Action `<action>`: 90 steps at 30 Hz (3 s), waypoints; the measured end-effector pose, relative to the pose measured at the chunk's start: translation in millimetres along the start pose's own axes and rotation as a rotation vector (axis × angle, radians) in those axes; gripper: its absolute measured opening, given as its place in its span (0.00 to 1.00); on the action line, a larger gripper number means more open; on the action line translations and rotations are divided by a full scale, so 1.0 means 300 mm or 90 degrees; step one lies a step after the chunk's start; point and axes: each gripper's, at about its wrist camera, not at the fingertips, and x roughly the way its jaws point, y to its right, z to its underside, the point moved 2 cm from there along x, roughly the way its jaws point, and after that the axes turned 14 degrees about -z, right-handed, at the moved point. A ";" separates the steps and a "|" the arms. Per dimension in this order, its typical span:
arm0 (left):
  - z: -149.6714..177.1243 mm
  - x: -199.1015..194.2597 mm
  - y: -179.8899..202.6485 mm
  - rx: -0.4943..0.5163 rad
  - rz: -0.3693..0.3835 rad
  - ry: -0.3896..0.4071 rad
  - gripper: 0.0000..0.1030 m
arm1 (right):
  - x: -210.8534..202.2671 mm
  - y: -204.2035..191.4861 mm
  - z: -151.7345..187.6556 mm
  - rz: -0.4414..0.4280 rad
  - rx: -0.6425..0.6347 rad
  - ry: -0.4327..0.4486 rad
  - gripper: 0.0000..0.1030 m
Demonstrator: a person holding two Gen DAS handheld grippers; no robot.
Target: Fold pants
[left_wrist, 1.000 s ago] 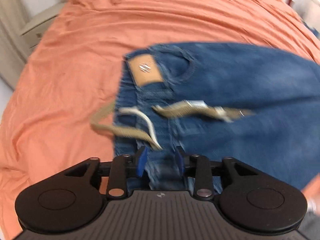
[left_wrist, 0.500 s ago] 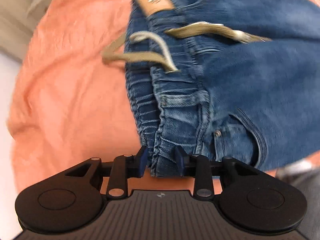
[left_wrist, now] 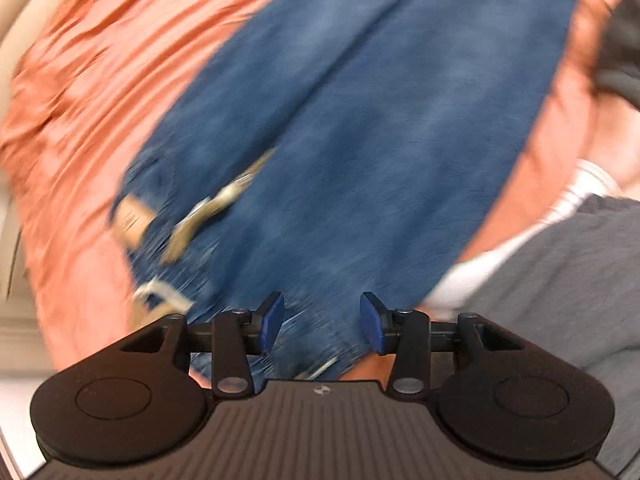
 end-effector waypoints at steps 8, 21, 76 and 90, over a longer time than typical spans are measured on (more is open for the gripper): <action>-0.118 0.117 0.192 0.129 0.075 -0.052 0.54 | -0.218 0.203 -0.038 0.073 -0.024 0.022 0.79; -0.206 0.266 0.400 0.167 0.094 -0.102 0.44 | -0.215 0.487 0.175 0.187 -0.270 -0.169 0.37; -0.743 0.404 -0.342 -0.132 -0.183 0.016 0.07 | 0.640 0.634 -0.302 0.345 -0.560 -0.305 0.00; -0.731 0.666 -0.328 -0.199 -0.108 0.003 0.06 | 0.995 0.809 -0.223 0.294 -0.537 -0.379 0.00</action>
